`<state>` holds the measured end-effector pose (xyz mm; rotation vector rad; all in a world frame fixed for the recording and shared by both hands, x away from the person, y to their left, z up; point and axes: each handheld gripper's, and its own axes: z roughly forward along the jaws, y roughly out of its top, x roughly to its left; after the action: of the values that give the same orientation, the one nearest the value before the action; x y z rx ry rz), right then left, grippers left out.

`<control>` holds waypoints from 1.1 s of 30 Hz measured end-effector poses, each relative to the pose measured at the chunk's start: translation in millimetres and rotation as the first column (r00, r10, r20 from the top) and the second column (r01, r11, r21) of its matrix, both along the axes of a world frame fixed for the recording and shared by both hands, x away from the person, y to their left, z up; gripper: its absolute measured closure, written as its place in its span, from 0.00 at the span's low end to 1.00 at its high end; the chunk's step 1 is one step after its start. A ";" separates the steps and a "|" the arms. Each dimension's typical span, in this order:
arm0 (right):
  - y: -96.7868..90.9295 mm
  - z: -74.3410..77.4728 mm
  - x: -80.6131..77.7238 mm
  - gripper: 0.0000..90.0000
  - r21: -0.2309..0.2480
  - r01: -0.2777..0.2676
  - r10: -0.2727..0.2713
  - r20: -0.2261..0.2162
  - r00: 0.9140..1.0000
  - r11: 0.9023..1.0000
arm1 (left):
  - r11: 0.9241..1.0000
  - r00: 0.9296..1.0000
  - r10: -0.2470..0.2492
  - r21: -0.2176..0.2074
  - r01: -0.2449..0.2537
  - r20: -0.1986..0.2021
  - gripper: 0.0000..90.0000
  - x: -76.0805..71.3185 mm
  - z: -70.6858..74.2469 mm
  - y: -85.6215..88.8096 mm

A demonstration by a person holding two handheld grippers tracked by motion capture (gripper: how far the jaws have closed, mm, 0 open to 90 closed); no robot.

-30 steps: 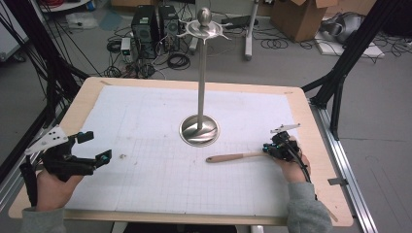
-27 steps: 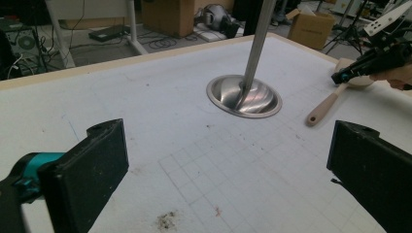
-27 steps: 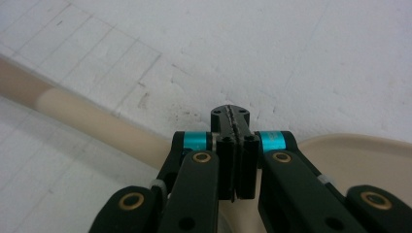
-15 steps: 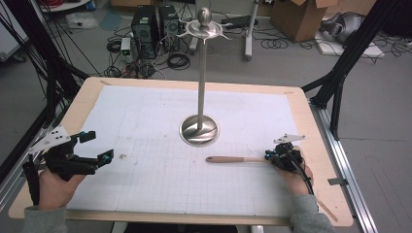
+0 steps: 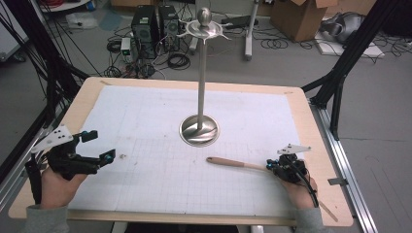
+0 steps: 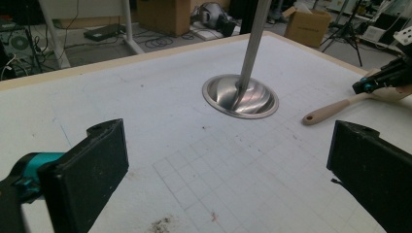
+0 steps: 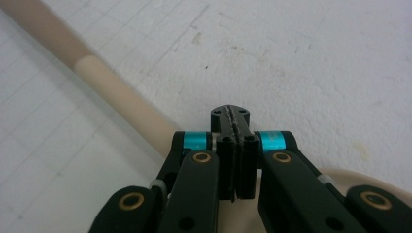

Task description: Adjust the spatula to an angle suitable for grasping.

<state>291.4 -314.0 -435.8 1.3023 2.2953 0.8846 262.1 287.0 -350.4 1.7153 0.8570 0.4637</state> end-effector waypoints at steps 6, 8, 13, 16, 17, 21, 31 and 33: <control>2.9 1.6 -13.2 1.00 -0.023 0.003 -0.003 -0.010 1.000 1.000 | 1.000 1.000 -0.004 0.001 0.004 0.002 0.02 0.6 0.1 -1.9; 3.9 1.4 -16.0 1.00 -0.020 0.014 -0.014 -0.007 1.000 1.000 | 1.000 1.000 -0.005 0.001 0.005 0.000 0.02 0.8 0.2 -2.5; 3.7 8.4 -18.1 1.00 -0.012 0.015 -0.014 0.031 0.999 1.000 | 1.000 1.000 -0.006 0.004 0.006 0.002 0.02 1.3 0.3 -2.9; 5.1 15.3 -20.3 1.00 0.006 0.002 -0.002 0.055 0.998 1.000 | 1.000 1.000 -0.005 0.002 0.005 0.000 0.02 1.9 -0.3 -3.0; 10.4 21.0 -22.7 1.00 0.012 -0.029 0.028 0.076 0.997 0.999 | 1.000 1.000 -0.006 0.005 0.006 0.000 0.02 2.0 -0.4 -3.1; 31.3 28.3 -27.0 1.00 0.002 -0.125 0.124 0.101 0.987 0.992 | 1.000 1.000 -0.006 0.005 0.006 -0.001 0.02 1.5 -0.4 -4.6; 93.5 35.6 -23.9 1.00 -0.044 -0.345 0.348 0.125 0.929 0.938 | 1.000 1.000 -0.003 0.000 0.003 0.003 0.02 0.5 0.4 -2.0; 101.9 34.2 -20.7 1.00 -0.043 -0.365 0.368 0.119 0.922 0.930 | 1.000 1.000 -0.002 0.000 0.002 0.003 0.02 0.1 0.7 -0.8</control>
<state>270.7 -212.2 -401.6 0.7904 2.4799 1.0231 262.2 286.2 -349.7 1.7150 0.8535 0.4644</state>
